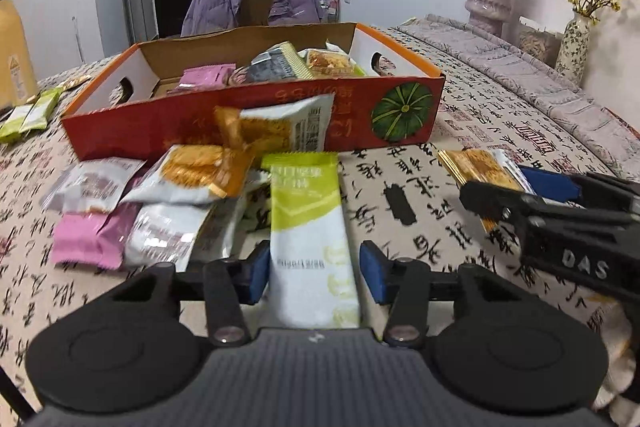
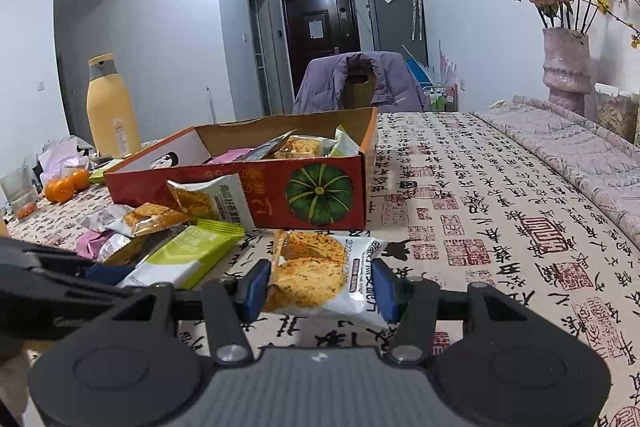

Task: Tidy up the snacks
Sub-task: 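Grasp a cookie packet with the right gripper while the left gripper grasps a green-white nut bar, then carry the cookie packet and nut bar over the box and release both inside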

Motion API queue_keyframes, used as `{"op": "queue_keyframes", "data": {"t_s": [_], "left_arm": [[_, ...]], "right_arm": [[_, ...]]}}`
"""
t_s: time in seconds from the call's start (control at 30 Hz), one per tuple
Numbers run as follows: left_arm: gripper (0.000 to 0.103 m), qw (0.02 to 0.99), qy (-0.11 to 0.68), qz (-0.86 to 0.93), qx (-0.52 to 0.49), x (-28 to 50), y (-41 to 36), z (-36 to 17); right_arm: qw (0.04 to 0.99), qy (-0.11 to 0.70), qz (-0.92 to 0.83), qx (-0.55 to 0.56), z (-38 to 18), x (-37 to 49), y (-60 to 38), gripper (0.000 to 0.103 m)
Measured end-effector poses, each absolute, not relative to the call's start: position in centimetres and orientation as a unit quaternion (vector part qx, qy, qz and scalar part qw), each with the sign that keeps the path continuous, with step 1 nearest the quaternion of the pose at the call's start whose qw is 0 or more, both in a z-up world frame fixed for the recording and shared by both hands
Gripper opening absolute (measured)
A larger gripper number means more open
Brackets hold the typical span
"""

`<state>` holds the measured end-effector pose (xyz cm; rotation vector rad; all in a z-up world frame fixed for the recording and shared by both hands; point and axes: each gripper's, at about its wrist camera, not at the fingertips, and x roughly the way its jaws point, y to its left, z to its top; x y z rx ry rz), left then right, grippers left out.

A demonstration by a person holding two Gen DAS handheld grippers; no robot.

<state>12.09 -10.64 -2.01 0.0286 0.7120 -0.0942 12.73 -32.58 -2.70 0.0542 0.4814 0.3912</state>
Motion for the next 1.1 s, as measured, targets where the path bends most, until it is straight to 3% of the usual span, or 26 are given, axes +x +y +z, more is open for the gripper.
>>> {"op": "queue_keyframes", "data": {"t_s": [0.2,1.1], "left_arm": [[0.037,0.937,0.349,-0.020,0.020,13.1,-11.1,-2.3],[0.036,0.975,0.218,-0.035,0.003,12.0,-8.9,5.3]], "right_arm": [[0.953,0.234,0.192,0.028,-2.6,12.5,-32.9,0.053],[0.962,0.181,0.203,0.005,1.9,14.2,-29.4,0.053]]}}
